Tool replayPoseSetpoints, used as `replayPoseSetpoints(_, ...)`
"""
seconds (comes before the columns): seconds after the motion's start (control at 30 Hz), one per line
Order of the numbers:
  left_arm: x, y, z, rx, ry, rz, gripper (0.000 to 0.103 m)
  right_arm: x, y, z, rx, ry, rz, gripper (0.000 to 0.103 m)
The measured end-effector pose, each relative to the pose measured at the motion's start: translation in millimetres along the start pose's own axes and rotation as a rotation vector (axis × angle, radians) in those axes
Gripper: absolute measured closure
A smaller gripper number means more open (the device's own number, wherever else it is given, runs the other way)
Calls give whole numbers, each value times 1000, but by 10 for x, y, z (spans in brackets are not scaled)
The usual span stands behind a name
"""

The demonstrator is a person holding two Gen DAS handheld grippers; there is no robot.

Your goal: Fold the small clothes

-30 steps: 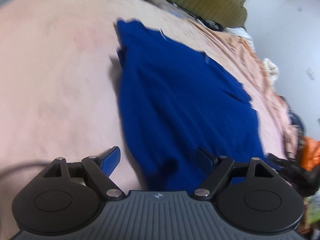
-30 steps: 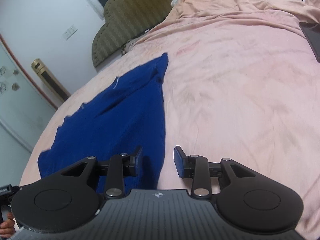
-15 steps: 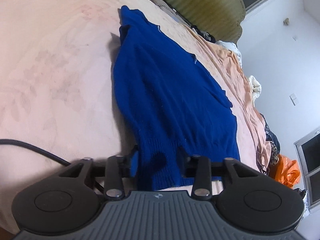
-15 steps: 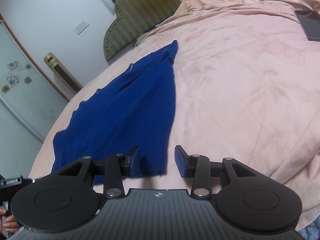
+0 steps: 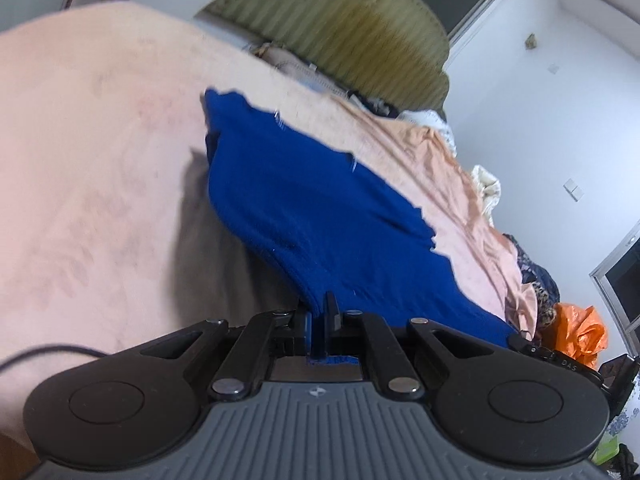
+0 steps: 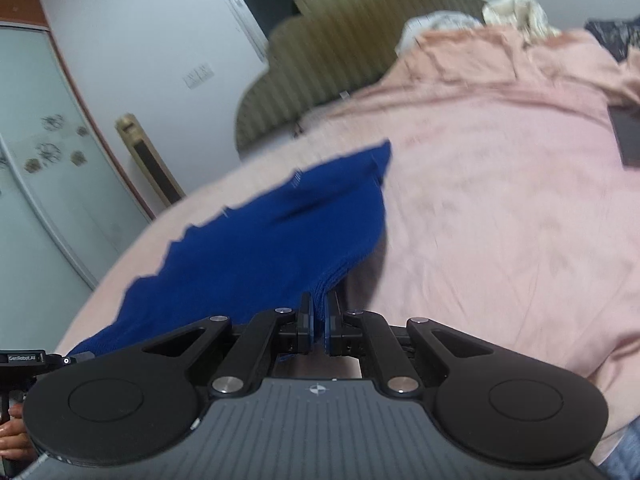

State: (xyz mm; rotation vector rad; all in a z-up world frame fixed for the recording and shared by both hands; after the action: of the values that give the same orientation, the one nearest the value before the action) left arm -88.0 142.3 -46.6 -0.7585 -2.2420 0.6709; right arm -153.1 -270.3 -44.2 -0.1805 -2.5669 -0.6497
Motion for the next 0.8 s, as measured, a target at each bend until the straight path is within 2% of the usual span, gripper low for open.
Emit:
replayPoseSetpoints(0.13, 217, -168, -53, -55, -21, -1, 98, 244, 123, -117, 22, -38, -46, 95)
replayPoseSetpoints(0.3, 434, -343, -18, -109, 10, -6, 98, 519, 273, -189, 88, -54, -63, 95)
replayPoseSetpoints(0.47, 546, -542, 28, -186, 42, 49, 98, 820, 408, -224, 101, -54, -118, 95)
replayPoseSetpoints(0.53, 529, -541, 22, -228, 31, 25, 98, 932, 468, -278, 98, -70, -152, 95)
replayPoseSetpoints(0.67, 405, -410, 36, -162, 58, 22, 98, 920, 496, -284, 114, -67, -145, 95)
replayPoseSetpoints(0.8, 353, -370, -8, -167, 64, 6, 98, 783, 362, -193, 66, -19, -119, 95)
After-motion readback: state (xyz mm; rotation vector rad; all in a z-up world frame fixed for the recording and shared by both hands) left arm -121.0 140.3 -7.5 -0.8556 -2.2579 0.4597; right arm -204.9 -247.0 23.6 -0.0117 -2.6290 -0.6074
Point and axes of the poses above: each gripper's, at about its wrist camera, not at the fingertips, and x roughly against the way its jaws point, y to its left, z to its underside, the point moved 9 cm from there along -x, roughly the way its jaws point, and after that the axes turned 8 degrees about z, right-handed, at the moved point
